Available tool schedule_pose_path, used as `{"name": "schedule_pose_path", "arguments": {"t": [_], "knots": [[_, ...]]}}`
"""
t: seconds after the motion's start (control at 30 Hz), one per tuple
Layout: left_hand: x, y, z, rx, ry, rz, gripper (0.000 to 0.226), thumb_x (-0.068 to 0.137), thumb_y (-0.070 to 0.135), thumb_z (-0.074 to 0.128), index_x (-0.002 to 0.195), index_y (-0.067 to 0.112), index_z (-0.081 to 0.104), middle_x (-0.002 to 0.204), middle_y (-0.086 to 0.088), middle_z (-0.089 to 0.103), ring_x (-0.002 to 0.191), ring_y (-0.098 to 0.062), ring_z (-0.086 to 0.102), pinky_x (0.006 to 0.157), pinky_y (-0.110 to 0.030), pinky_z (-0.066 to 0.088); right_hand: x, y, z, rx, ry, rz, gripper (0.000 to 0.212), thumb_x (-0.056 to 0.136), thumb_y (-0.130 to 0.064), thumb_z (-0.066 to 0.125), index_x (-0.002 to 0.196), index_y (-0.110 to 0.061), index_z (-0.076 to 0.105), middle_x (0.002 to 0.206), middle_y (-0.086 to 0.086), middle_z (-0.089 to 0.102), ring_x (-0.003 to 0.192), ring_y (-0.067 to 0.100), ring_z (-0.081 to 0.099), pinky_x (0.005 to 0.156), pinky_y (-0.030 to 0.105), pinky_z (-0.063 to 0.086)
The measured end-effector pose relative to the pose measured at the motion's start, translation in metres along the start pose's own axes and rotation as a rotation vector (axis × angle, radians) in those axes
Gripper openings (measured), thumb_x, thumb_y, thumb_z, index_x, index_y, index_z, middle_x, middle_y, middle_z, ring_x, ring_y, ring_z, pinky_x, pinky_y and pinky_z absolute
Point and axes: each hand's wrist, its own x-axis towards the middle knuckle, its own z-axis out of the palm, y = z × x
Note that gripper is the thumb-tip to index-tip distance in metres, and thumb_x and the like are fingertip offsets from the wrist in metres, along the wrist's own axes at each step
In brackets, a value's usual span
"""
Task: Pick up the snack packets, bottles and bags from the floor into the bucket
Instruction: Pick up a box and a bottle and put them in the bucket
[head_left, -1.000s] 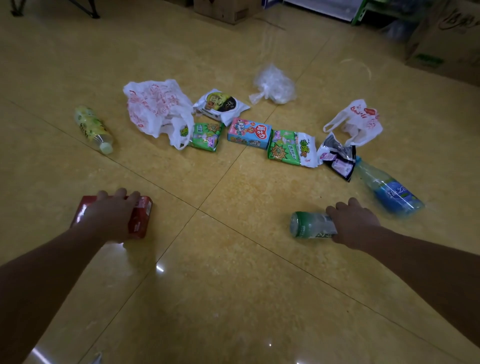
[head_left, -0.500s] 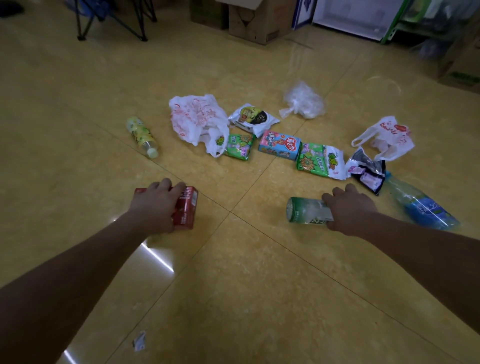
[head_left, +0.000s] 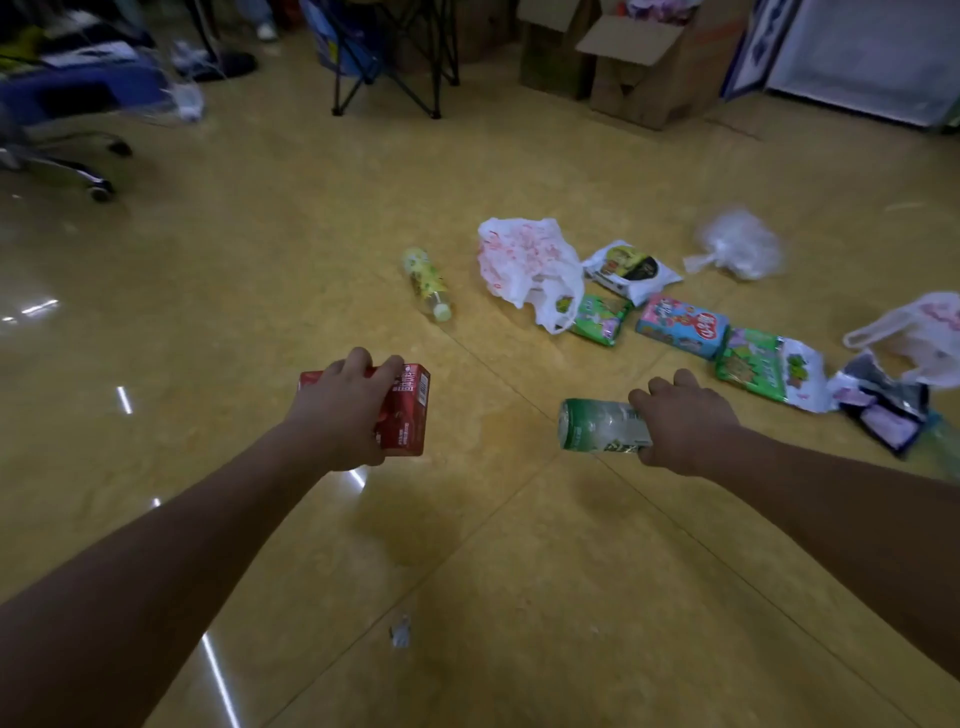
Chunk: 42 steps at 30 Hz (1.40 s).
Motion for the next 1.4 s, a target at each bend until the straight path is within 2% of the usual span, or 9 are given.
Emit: {"name": "schedule_pose_path", "arguments": {"t": [0.4, 0.57, 0.67, 0.87, 1.0, 1.4], "knots": [[-0.102, -0.087, -0.036, 0.044, 0.087, -0.17, 0.117, 0.062, 0.038, 0.083, 0.15, 0.033, 0.006, 0.144, -0.004, 0.029, 0.132, -0.026, 0.037, 0.096, -0.05, 0.048, 0.031, -0.122, -0.087, -0.041, 0.138, -0.312, 0.067, 0.077, -0.053, 0.068, 0.132, -0.026, 0.043, 0.121, 0.001, 0.048, 0.117, 0.027, 0.04, 0.078, 0.036, 0.043], [-0.14, -0.112, -0.043, 0.017, 0.102, -0.248, 0.117, 0.064, 0.037, 0.083, 0.151, 0.032, 0.006, 0.144, -0.005, 0.028, 0.133, -0.027, 0.037, 0.088, -0.041, 0.053, 0.036, -0.174, -0.113, -0.059, 0.178, -0.389, 0.064, 0.077, -0.053, 0.067, 0.13, -0.026, 0.043, 0.119, 0.001, 0.048, 0.116, 0.026, 0.039, 0.072, 0.034, 0.04], [-0.161, -0.124, -0.042, 0.03, 0.095, -0.288, 0.117, 0.064, 0.037, 0.083, 0.152, 0.033, 0.005, 0.145, -0.004, 0.027, 0.132, -0.026, 0.037, 0.087, -0.041, 0.054, 0.036, -0.201, -0.122, -0.061, 0.207, -0.433, 0.062, 0.078, -0.052, 0.067, 0.129, -0.026, 0.044, 0.119, 0.0, 0.048, 0.117, 0.026, 0.039, 0.073, 0.034, 0.04], [-0.202, -0.147, -0.049, 0.087, 0.134, -0.387, 0.118, 0.063, 0.04, 0.084, 0.151, 0.034, 0.006, 0.144, -0.005, 0.028, 0.131, -0.027, 0.037, 0.087, -0.045, 0.054, 0.036, -0.252, -0.14, -0.039, 0.282, -0.547, 0.06, 0.076, -0.053, 0.068, 0.126, -0.027, 0.046, 0.116, 0.0, 0.05, 0.114, 0.024, 0.042, 0.079, 0.036, 0.045], [-0.237, -0.16, -0.052, 0.145, 0.167, -0.428, 0.117, 0.061, 0.04, 0.085, 0.15, 0.033, 0.009, 0.141, -0.006, 0.032, 0.128, -0.027, 0.041, 0.084, -0.047, 0.054, 0.035, -0.287, -0.156, -0.049, 0.315, -0.598, 0.061, 0.077, -0.054, 0.067, 0.127, -0.027, 0.046, 0.114, -0.001, 0.05, 0.113, 0.024, 0.041, 0.072, 0.034, 0.041], [-0.342, -0.169, -0.061, 0.189, 0.144, -0.598, 0.116, 0.066, 0.04, 0.081, 0.153, 0.032, 0.004, 0.146, -0.006, 0.026, 0.132, -0.026, 0.037, 0.088, -0.04, 0.052, -0.014, -0.37, -0.193, 0.001, 0.394, -0.758, 0.058, 0.077, -0.052, 0.067, 0.125, -0.028, 0.047, 0.114, -0.001, 0.05, 0.112, 0.024, 0.04, 0.075, 0.034, 0.042]]}}
